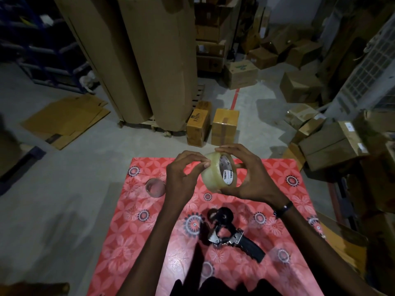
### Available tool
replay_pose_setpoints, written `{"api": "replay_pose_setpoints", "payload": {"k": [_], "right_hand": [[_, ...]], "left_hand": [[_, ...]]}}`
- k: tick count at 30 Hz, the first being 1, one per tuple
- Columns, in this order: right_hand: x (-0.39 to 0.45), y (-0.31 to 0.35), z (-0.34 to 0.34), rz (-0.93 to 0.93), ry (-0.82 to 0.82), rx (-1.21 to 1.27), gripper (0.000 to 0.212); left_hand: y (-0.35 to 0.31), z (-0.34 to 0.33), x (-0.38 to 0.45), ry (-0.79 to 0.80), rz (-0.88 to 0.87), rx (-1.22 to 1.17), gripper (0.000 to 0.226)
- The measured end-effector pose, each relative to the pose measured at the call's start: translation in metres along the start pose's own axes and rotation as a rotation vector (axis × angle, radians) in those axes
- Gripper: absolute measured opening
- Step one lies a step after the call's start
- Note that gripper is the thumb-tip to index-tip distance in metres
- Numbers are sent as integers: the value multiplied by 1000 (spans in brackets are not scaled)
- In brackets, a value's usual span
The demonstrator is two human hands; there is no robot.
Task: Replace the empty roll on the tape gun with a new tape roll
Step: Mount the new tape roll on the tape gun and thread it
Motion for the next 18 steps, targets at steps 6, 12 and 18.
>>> {"api": "replay_pose_setpoints", "payload": {"k": [6, 12, 18], "right_hand": [[-4, 0, -4, -21, 36, 5, 96], [-7, -1, -6, -12, 101, 13, 95], [-16, -14, -14, -36, 159, -52, 99]], "left_hand": [[2, -3, -10, -16, -71, 111, 9], [14, -1, -12, -5, -15, 93, 12], [42, 1, -17, 96, 214, -128, 11]]}}
Point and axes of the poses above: each hand's wrist, its own x-axis towards the middle knuckle, its own z-axis out of the back of the hand, y = z × x, the point moved 3 cm from there along x, towards the middle knuckle
